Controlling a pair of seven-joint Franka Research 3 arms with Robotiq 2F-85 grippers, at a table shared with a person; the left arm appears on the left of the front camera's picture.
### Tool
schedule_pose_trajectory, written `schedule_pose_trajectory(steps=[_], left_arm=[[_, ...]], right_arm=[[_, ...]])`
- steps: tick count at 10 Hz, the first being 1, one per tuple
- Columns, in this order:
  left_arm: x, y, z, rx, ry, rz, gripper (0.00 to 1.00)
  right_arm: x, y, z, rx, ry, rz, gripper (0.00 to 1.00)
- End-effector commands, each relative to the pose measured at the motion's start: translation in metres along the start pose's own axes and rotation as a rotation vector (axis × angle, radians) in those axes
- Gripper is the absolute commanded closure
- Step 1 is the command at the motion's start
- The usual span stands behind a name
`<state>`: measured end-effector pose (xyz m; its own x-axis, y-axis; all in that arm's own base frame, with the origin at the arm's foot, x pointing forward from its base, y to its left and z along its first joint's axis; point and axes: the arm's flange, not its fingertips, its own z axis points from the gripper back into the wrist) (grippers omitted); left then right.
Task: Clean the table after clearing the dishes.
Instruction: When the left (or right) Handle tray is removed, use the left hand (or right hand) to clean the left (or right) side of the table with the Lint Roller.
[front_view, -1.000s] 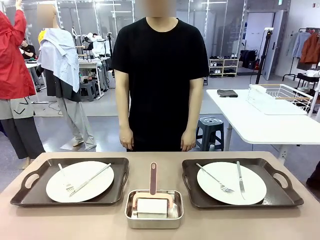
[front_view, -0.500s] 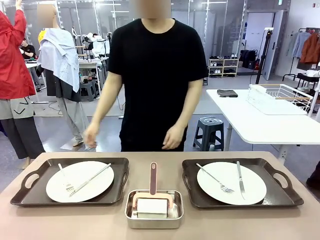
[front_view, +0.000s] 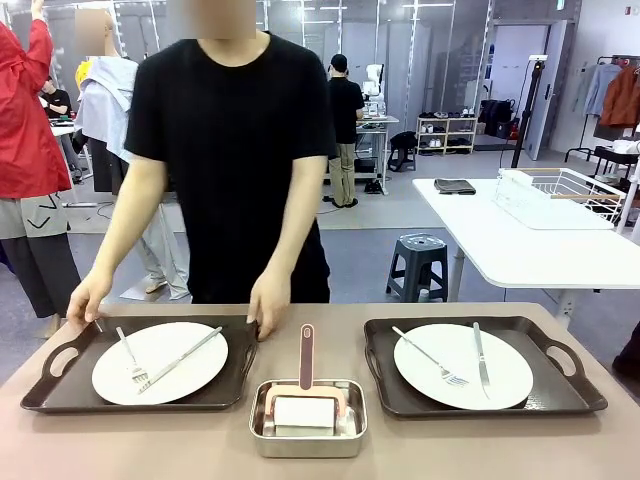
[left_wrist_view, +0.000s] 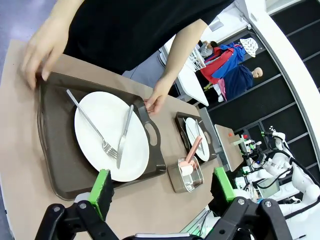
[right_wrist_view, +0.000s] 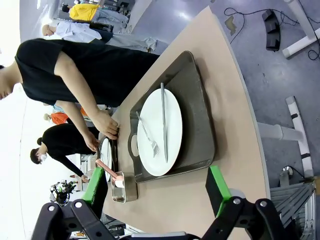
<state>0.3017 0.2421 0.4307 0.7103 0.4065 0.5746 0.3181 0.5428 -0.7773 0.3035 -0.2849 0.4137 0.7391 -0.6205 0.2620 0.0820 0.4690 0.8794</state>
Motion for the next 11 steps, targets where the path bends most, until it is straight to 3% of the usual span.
schedule_pose_trajectory(steps=[1, 11], left_arm=[[0.0004, -0.0027, 0.0033, -0.019, -0.016, -0.011, 0.0], [0.0004, -0.0027, 0.0033, -0.019, -0.016, -0.011, 0.0]], right_arm=[[-0.0056, 0.0015, 0.0026, 0.0, 0.011, 0.013, 0.0], [-0.0056, 0.0015, 0.0026, 0.0, 0.011, 0.013, 0.0]])
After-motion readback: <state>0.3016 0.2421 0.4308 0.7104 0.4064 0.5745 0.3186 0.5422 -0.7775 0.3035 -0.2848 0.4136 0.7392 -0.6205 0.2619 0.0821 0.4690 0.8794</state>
